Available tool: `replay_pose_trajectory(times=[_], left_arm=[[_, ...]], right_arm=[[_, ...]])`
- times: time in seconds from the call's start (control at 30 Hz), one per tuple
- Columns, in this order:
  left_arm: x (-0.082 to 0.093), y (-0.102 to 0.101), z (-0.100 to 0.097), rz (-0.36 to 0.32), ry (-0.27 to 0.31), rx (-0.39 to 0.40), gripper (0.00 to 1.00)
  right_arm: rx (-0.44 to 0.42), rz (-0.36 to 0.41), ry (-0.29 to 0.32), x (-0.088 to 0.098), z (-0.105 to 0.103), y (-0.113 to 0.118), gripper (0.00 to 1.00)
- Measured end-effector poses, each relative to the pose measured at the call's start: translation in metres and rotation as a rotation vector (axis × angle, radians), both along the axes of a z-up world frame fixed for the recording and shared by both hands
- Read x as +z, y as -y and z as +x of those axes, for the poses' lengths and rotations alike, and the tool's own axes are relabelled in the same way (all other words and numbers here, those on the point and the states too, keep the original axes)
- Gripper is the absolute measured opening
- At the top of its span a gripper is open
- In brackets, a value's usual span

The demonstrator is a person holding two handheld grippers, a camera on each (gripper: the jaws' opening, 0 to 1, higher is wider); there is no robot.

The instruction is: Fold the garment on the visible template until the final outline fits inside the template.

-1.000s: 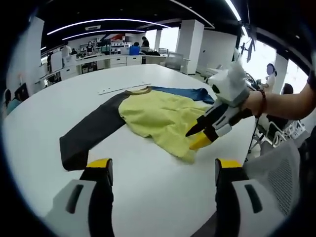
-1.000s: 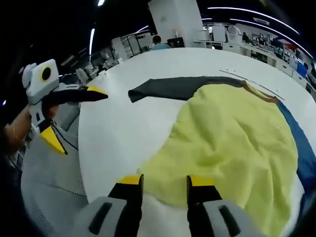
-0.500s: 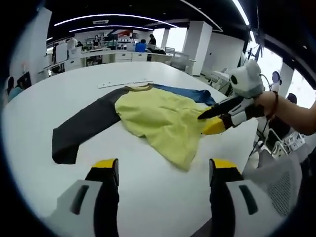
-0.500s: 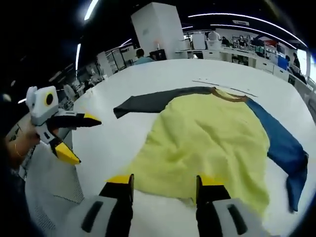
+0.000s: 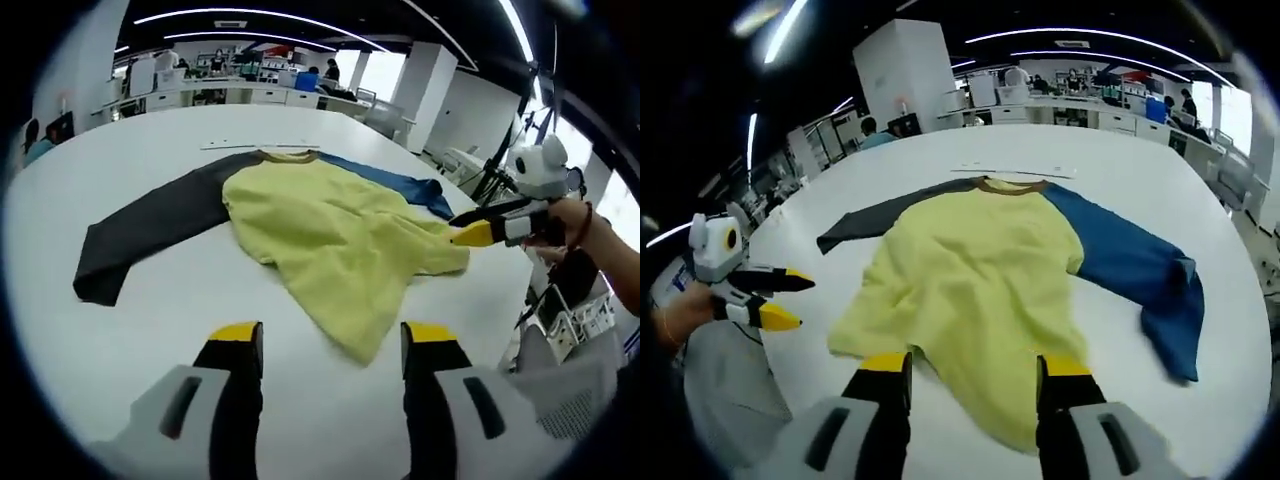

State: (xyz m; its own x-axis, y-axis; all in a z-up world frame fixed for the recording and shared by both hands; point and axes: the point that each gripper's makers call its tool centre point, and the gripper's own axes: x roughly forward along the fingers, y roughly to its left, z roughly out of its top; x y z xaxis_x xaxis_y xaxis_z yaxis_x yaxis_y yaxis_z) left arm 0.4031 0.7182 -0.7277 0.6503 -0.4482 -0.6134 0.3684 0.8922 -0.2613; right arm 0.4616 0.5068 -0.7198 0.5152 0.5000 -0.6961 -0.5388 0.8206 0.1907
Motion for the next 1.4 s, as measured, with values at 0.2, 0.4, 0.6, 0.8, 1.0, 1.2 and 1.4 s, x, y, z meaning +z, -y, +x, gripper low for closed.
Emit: replay_pose_trajectory(times=[0.2, 0.4, 0.6, 0.8, 1.0, 1.2, 1.4], left_arm=[[-0.013, 0.005, 0.001, 0.033, -0.040, 0.030, 0.42], [-0.021, 0.008, 0.003, 0.045, -0.067, 0.051, 0.35], [-0.028, 0.011, 0.004, 0.045, -0.087, 0.070, 0.27], [-0.035, 0.016, 0.004, 0.047, -0.103, 0.077, 0.22], [-0.042, 0.016, 0.002, 0.081, -0.134, 0.110, 0.19], [-0.041, 0.022, 0.000, 0.099, -0.141, 0.114, 0.15], [-0.041, 0.026, -0.004, 0.122, -0.157, 0.106, 0.14]], right_arm=[[-0.090, -0.012, -0.007, -0.005, 0.004, 0.035, 0.44], [-0.151, -0.031, -0.020, -0.013, 0.003, 0.060, 0.36], [-0.181, -0.090, -0.040, -0.029, -0.001, 0.082, 0.28], [-0.183, -0.109, -0.052, -0.041, -0.004, 0.086, 0.23], [-0.148, -0.139, -0.061, -0.051, -0.009, 0.080, 0.20], [-0.111, -0.164, -0.050, -0.053, -0.010, 0.073, 0.17], [-0.088, -0.162, -0.047, -0.054, -0.012, 0.066, 0.11]])
